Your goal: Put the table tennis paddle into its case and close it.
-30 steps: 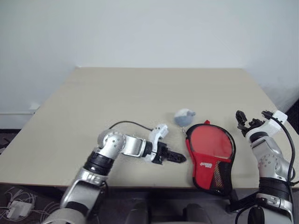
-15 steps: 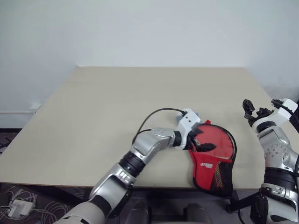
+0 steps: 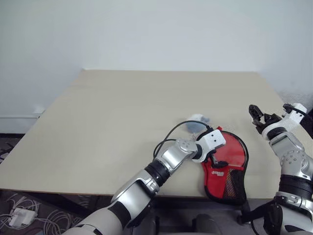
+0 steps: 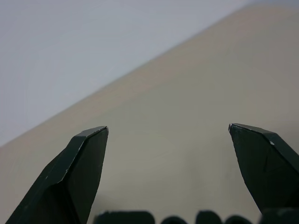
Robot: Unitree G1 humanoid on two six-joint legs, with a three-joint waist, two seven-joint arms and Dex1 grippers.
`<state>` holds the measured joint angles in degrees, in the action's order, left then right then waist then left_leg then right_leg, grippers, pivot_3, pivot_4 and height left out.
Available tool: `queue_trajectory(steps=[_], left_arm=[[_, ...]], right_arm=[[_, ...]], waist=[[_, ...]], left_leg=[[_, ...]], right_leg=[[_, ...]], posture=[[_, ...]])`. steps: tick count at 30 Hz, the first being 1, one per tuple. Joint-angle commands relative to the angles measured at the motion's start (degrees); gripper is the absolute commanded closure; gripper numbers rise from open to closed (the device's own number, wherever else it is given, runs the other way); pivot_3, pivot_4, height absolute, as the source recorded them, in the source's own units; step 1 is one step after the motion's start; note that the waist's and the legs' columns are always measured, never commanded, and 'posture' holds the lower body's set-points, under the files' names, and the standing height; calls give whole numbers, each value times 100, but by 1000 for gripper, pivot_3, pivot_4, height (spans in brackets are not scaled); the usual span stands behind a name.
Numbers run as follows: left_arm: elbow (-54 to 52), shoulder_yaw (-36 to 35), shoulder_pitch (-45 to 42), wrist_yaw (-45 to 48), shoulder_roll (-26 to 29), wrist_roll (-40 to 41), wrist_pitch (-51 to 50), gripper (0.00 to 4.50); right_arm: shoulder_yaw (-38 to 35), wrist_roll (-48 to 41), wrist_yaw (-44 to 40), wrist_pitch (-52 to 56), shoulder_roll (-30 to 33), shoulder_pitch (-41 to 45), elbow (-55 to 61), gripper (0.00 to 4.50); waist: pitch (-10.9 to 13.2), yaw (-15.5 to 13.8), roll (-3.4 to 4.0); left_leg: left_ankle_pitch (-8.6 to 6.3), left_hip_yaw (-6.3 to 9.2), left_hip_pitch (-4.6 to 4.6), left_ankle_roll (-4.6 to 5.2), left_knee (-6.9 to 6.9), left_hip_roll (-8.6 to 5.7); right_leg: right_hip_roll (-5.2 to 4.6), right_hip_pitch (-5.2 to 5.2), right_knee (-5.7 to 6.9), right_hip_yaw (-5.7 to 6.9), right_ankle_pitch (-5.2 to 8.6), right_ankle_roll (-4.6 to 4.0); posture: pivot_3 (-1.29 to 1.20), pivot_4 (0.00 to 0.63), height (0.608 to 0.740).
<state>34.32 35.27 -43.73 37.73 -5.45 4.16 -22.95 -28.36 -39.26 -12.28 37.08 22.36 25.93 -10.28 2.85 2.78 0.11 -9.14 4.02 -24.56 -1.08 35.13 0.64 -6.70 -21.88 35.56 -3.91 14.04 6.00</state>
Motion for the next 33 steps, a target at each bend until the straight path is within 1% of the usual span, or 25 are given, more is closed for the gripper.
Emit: queue_trajectory(steps=[1,4,5,9,13,17,22,28,31,33], left_arm=[[321,203,263,36,97,-457,-251,18],[257,186,353,105,129,-549,-282,18],[242,181,371,120,130,-572,-295,18],[99,193,501,173,139,-642,-391,18],[0,131,574,182,113,-678,-540,18],[-107,129,633,181,129,-719,-597,18],[-229,101,710,155,170,-778,-683,18],[-211,11,724,107,197,-819,-828,18],[-205,7,729,113,209,-832,-860,0],[-205,17,721,121,225,-848,-891,0]], right_arm=[[191,-190,-355,488,368,601,-31,0],[925,476,-741,379,592,1157,-838,0],[1007,538,-854,329,596,1272,-1017,0],[1655,791,-1815,350,417,1905,-1912,0],[1982,1097,-2509,229,221,2448,-3112,0],[2191,1420,-2865,130,80,2815,-3915,0],[2569,1875,-3307,145,-19,2939,-4285,0],[2494,1964,-3647,167,-97,3018,-4429,0],[2384,1997,-3470,-20,-188,3052,-4502,581],[2308,1998,-3364,-30,-232,3067,-4529,1250]], waist=[[0,0,0],[-8,10,-10],[-14,9,-20],[-16,15,-25],[-16,11,-25],[-16,12,-24],[-17,20,-23],[-17,22,-23],[-18,27,-24],[-18,30,-24]], left_leg=[[0,0,1,0,0,0],[-5,1,8,-7,-1,0],[-10,3,9,-16,-3,0],[-7,11,8,-11,-6,0],[0,13,9,0,-5,0],[0,20,8,-1,-5,0],[-4,23,8,-7,-7,0],[-5,24,9,-9,-7,0],[-8,25,10,-15,-7,1],[-9,25,11,-15,-7,1]], right_leg=[[0,1,0,0,0,0],[0,0,0,3,0,0],[1,-2,0,6,0,0],[3,6,1,11,1,1],[5,6,10,11,0,4],[7,9,11,15,-4,17],[10,6,17,16,-4,19],[11,6,19,16,-5,21],[12,7,20,17,-5,21],[12,7,20,17,-6,22]], posture=[[0,0,740],[0,0,740],[0,0,740],[0,0,740],[0,0,740],[0,0,740],[0,0,740],[0,0,740],[0,0,740],[0,0,740]])
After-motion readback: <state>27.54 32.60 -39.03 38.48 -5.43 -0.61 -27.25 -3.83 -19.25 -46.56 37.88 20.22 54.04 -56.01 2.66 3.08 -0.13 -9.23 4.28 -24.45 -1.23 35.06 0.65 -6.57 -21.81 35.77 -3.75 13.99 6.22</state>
